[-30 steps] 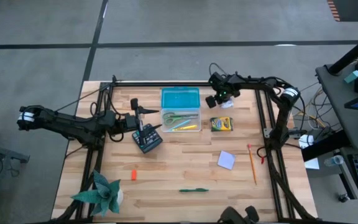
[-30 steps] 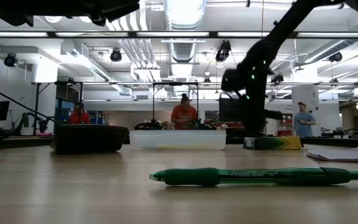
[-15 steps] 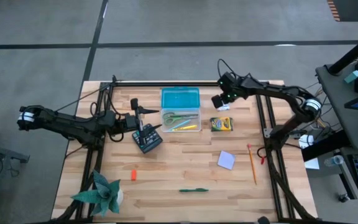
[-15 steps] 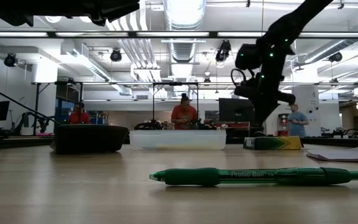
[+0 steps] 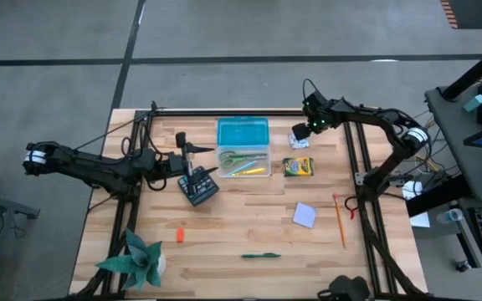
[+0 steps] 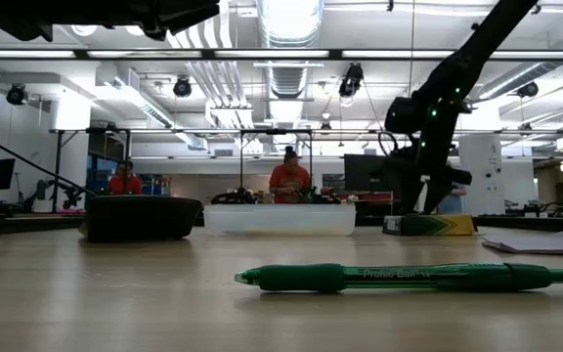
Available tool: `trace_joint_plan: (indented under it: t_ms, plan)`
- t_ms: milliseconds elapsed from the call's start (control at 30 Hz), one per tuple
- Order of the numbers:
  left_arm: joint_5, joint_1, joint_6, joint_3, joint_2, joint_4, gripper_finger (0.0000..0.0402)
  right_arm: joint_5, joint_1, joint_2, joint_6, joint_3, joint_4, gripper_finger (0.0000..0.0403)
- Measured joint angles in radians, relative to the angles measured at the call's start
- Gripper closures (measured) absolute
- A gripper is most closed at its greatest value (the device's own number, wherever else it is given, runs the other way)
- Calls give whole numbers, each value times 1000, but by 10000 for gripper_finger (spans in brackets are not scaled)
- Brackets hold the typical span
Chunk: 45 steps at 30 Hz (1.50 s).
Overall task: Pack school essentials
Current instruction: Put the white sticky notes into the blue supply box
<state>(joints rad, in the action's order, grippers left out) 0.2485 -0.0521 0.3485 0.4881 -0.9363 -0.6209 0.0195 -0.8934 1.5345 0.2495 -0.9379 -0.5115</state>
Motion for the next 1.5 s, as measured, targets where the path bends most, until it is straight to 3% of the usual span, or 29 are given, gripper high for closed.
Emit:
trace_joint_plan:
  t_ms: [167, 333, 867, 1500]
  plan:
    - [0, 0, 0, 0, 0, 0, 157, 52, -1, 65, -15, 0, 35, 142]
    - [0, 0, 3, 0, 0, 0, 157, 63, 1, 108, -23, -3, 36, 136]
    - [0, 0, 5, 0, 0, 0, 157, 77, 54, 110, 18, 2, 106, 213]
    - [0, 0, 4, 0, 0, 0, 157, 37, 89, 150, 55, 8, 130, 220]
